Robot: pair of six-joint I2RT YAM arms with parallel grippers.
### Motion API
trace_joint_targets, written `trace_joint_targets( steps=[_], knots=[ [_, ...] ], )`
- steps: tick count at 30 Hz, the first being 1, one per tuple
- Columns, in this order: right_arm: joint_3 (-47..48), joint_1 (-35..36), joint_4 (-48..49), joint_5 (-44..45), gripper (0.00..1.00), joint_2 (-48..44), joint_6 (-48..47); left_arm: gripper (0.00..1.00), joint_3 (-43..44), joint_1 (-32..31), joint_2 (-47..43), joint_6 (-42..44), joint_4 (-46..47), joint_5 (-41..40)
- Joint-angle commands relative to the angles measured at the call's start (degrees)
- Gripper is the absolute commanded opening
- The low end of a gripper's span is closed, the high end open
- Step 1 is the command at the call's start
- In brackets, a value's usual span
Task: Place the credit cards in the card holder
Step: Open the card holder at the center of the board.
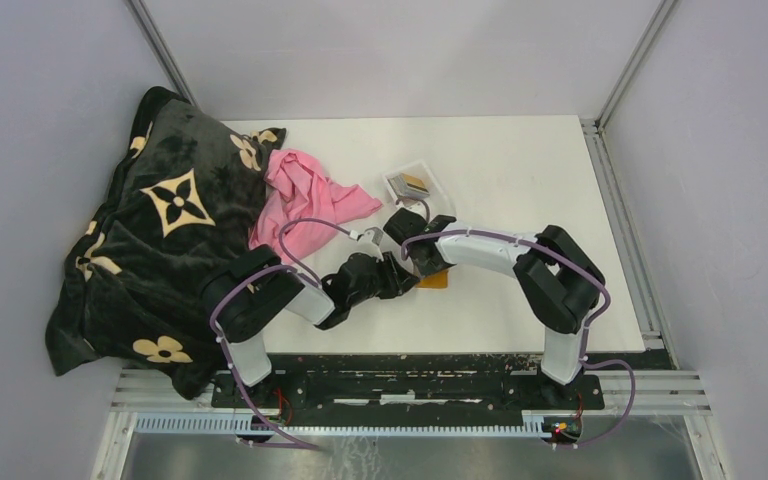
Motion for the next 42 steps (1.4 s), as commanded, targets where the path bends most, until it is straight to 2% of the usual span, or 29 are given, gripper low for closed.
trace_joint_targets(
  steps=[1, 7, 11, 20, 26, 34, 42],
  knots=[
    [-2.89, -2.59, 4.55, -1.68, 0.49, 2.00, -0.26, 0.39, -3.11, -0.95, 3.77, -0.97, -10.63, -0.41],
    [-3.46, -4.98, 6.20, -5.29, 0.48, 2.43, -2.28, 0.39, -1.95, -1.01, 5.07, -0.61, -11.43, -0.23],
    [-4.56, -5.63, 6.73, -8.15, 0.43, 2.60, -2.72, 0.40, -0.15, -1.01, 4.87, 0.77, -13.32, -0.85],
    [-7.63, -7.73, 7.59, -12.15, 0.33, 1.05, -3.62, 0.49, 8.66, -0.88, 4.56, 7.09, -21.79, -4.43],
    [-8.58, -9.34, 7.91, -14.64, 0.30, -0.57, -3.88, 0.55, 11.99, -0.24, 5.54, 8.13, -25.02, -7.70],
    [-8.15, -10.21, 8.42, -18.02, 0.27, -1.94, -3.50, 0.57, 16.16, 0.54, 7.44, 9.52, -28.31, -9.69],
    [-7.24, -11.56, 8.28, -20.81, 0.25, -2.66, -2.75, 0.55, 20.77, 1.22, 14.13, 10.51, -31.97, -8.11]
  ],
)
